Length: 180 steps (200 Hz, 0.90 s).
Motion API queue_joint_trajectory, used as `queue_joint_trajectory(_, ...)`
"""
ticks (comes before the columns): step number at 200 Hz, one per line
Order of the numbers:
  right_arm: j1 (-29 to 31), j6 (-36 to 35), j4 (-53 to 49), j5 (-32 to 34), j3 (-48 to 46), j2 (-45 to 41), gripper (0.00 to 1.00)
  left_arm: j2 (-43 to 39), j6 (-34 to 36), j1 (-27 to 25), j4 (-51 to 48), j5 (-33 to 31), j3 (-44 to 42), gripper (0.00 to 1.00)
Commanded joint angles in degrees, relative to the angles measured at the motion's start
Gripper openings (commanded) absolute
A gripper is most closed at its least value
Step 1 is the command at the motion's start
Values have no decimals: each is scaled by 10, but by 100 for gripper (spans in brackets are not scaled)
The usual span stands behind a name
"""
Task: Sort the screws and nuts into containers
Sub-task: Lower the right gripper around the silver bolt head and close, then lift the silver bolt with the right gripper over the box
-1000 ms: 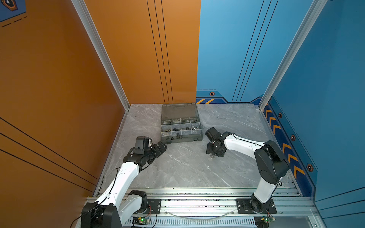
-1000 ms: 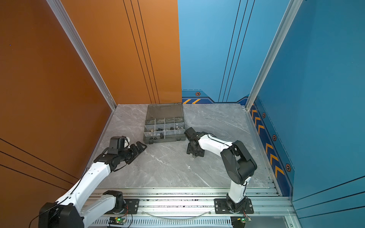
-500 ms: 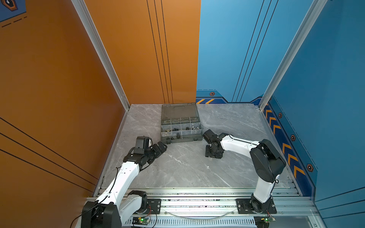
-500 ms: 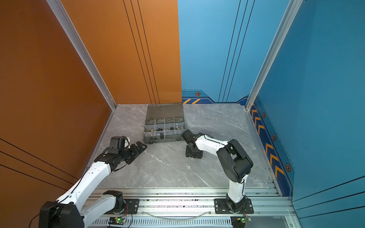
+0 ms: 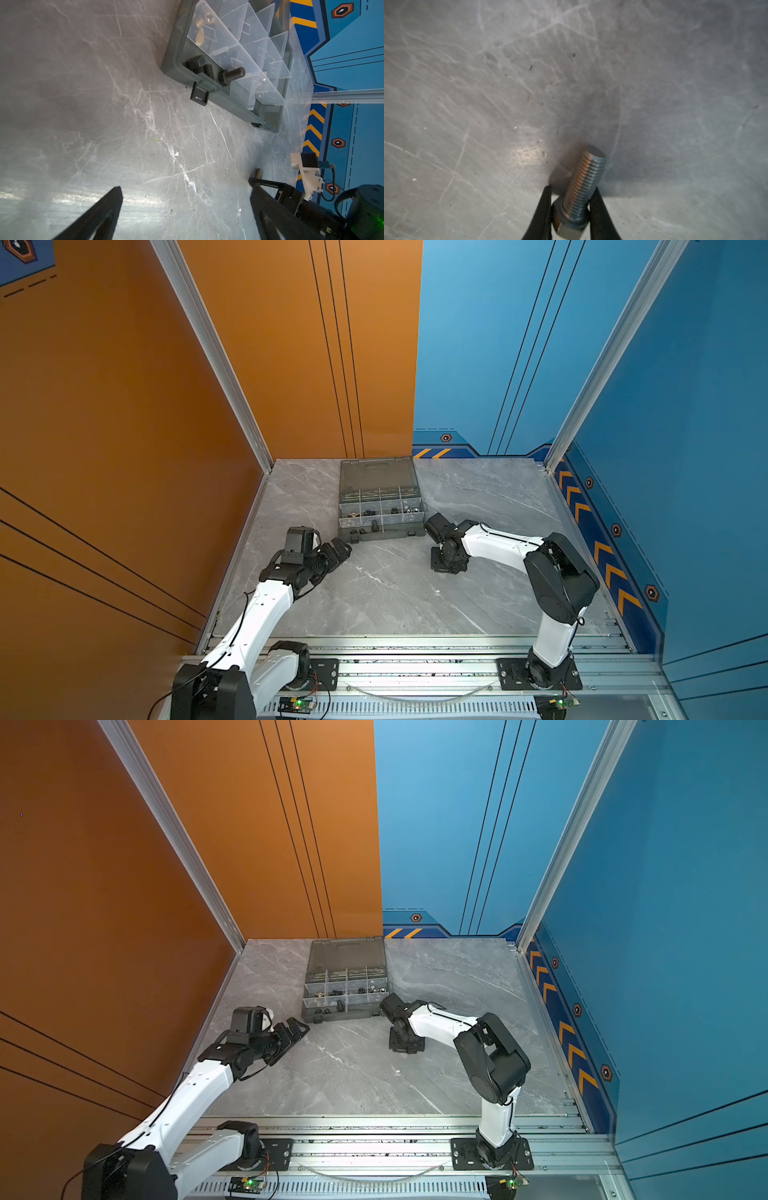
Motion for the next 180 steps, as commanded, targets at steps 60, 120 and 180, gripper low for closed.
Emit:
queue_joint_trajectory(60, -6, -141, -37, -31, 53, -77, 1, -2, -2, -5, 1, 10, 9, 98)
queue_joint_trajectory(120, -35, -271, -34, -98, 204, -39, 1, 11, 2, -5, 1, 13, 19, 98)
queue_joint_trajectory(180, -36, -495, -43, -163, 353, 94, 0, 20, 4, -5, 7, 14, 22, 98)
